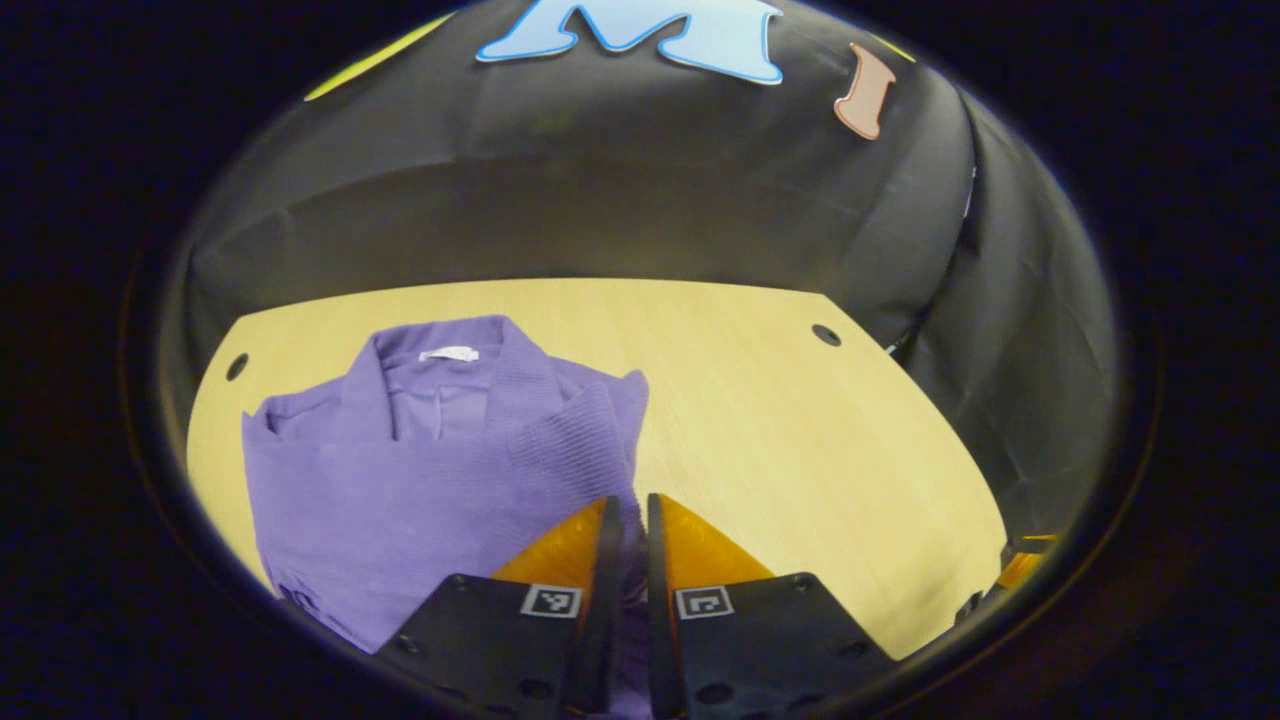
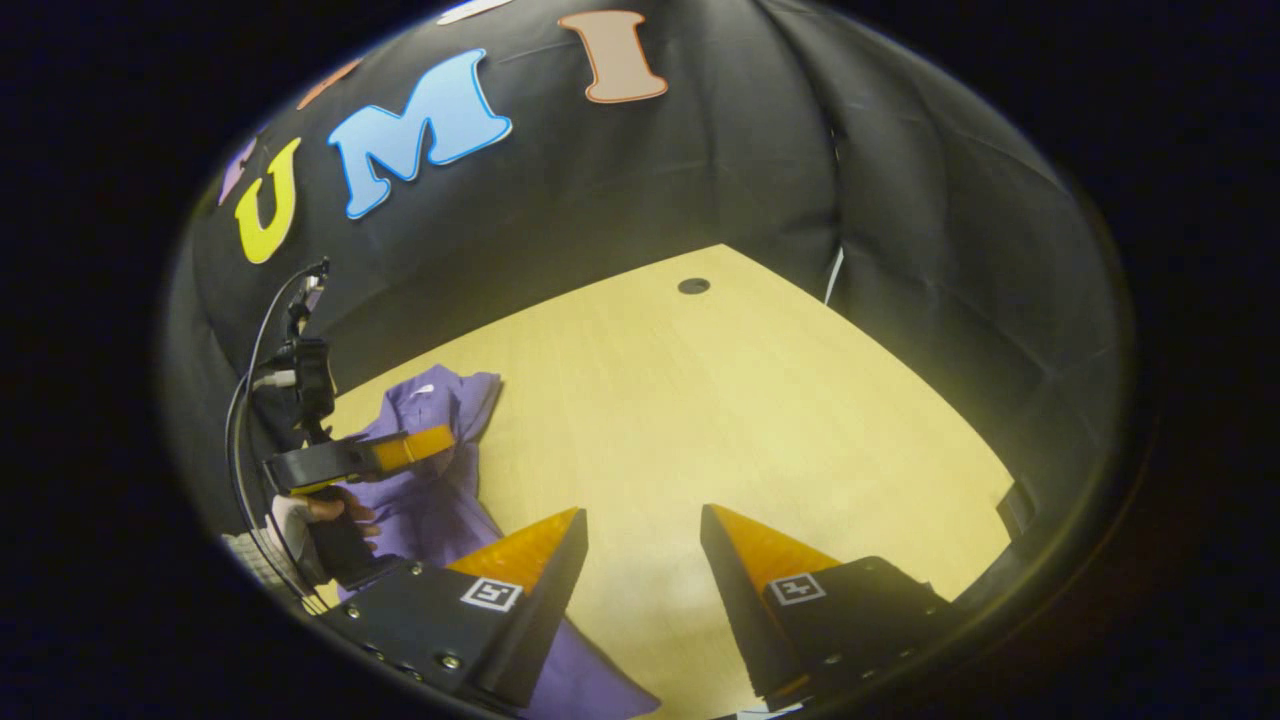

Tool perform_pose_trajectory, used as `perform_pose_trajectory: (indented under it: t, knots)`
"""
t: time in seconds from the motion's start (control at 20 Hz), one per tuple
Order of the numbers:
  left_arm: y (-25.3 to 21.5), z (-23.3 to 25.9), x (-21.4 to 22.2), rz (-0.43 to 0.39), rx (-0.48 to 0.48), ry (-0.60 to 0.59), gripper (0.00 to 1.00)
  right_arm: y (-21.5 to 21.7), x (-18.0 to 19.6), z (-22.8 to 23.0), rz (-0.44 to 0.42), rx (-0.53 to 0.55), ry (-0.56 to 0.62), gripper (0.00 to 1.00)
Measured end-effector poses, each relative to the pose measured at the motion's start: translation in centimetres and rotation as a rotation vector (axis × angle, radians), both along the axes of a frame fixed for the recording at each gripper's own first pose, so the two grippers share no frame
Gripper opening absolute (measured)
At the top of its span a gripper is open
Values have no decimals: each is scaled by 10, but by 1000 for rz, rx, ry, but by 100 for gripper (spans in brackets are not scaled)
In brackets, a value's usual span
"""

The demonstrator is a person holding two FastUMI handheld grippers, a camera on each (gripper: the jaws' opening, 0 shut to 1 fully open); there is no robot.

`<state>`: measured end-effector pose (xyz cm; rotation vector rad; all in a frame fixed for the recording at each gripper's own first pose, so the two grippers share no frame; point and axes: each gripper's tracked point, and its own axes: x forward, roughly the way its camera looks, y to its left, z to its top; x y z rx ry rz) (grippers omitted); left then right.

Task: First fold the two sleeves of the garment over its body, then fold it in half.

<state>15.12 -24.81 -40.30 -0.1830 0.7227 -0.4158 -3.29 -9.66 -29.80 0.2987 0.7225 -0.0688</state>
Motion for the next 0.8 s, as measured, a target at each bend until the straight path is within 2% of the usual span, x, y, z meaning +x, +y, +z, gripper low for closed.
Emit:
perform_pose_trajectory:
  t: [0.1, 0.2, 0.3, 0.45, 0.55, 0.6, 0.65, 0.8]
  knots:
    - [1, 4, -2, -11, 3, -15, 47, 1, 0, 0, 15, -1, 0, 72]
    - [1, 9, -8, -29, 9, -26, 65, 3, 0, -2, 36, 0, 1, 72]
    - [9, 15, -17, -42, 23, -41, 91, 7, -1, -5, 63, 0, 6, 75]
    - [34, 26, -41, -51, 22, -53, 91, 26, -8, -8, 112, -1, 21, 75]
    - [62, 31, -58, -43, 50, -68, 77, 38, -13, -15, 150, -3, 42, 72]
    - [76, 32, -67, -41, 64, -72, 77, 43, -18, -19, 172, -5, 55, 75]
    - [91, 31, -76, -33, 78, -75, 82, 49, -23, -24, 193, -10, 68, 75]
    - [139, 25, -106, 10, 111, -64, 87, 66, -38, -37, 257, -24, 110, 75]
